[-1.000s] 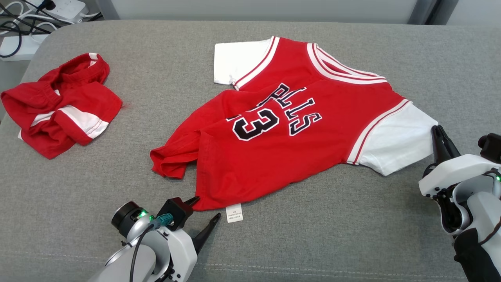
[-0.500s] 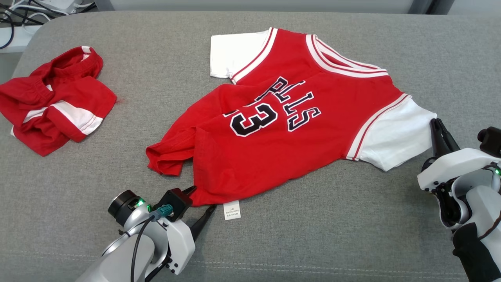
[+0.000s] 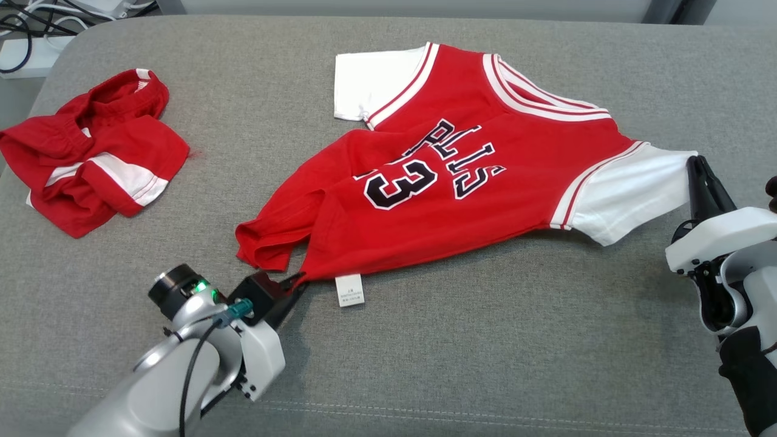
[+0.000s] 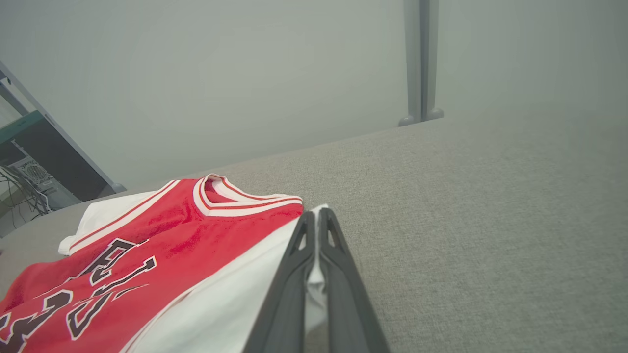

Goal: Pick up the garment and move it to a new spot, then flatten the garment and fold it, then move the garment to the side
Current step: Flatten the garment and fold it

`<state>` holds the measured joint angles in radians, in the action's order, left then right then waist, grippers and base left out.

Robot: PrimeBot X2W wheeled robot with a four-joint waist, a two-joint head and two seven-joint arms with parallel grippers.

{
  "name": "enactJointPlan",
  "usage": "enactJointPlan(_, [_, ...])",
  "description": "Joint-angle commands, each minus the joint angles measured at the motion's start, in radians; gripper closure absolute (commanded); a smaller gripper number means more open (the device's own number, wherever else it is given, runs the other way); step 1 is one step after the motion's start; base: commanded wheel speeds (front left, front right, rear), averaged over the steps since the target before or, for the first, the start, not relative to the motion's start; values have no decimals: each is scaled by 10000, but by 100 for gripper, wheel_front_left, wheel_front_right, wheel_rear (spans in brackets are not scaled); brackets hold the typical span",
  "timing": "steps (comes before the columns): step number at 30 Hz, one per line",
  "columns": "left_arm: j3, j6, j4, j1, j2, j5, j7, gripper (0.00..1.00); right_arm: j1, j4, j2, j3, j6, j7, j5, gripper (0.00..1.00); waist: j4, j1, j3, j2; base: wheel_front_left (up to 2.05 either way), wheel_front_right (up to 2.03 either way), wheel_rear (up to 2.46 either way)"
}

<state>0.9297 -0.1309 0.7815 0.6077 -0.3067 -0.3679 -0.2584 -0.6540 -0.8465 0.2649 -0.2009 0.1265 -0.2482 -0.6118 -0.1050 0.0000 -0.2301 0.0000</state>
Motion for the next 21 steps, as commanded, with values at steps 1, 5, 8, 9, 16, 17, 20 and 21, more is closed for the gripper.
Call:
enactJointPlan(1, [-411,7,-565,788,-679,7,-34,100,-232,398,236,-148,42,-72,-107,100,-29,0,98,0,0,0,0])
enactJointPlan(5, [-515,5,-1375,1465,-1397,-158,-34,100,-534,708,441,-241,42,102,-146,100,-12,0,257,0,0,0,0])
enactJointPlan(8, [-574,4,-1680,1829,-1658,-371,-29,100,-713,914,459,-314,42,239,-225,100,30,0,348,0,0,0,0])
enactJointPlan(9, [-508,4,-1781,2039,-1801,-400,42,100,-819,1015,496,-393,42,313,-195,100,58,0,388,0,0,0,0])
enactJointPlan(16, [-155,3,-2516,3894,-2283,-832,489,100,-1861,1897,368,-624,42,866,-669,100,285,0,706,0,0,0,0])
enactJointPlan(17, [-100,3,-2528,4169,-2337,-845,537,100,-2016,2066,293,-596,42,917,-863,100,332,0,762,0,0,0,0])
enactJointPlan(20, [-112,3,-2390,4835,-2401,-989,592,100,-2403,2600,143,-509,42,1023,-1406,100,484,0,963,0,0,0,0])
enactJointPlan(21, [-140,3,-2305,5001,-2401,-1027,583,100,-2504,2789,136,-486,42,1033,-1534,100,537,0,1047,0,0,0,0])
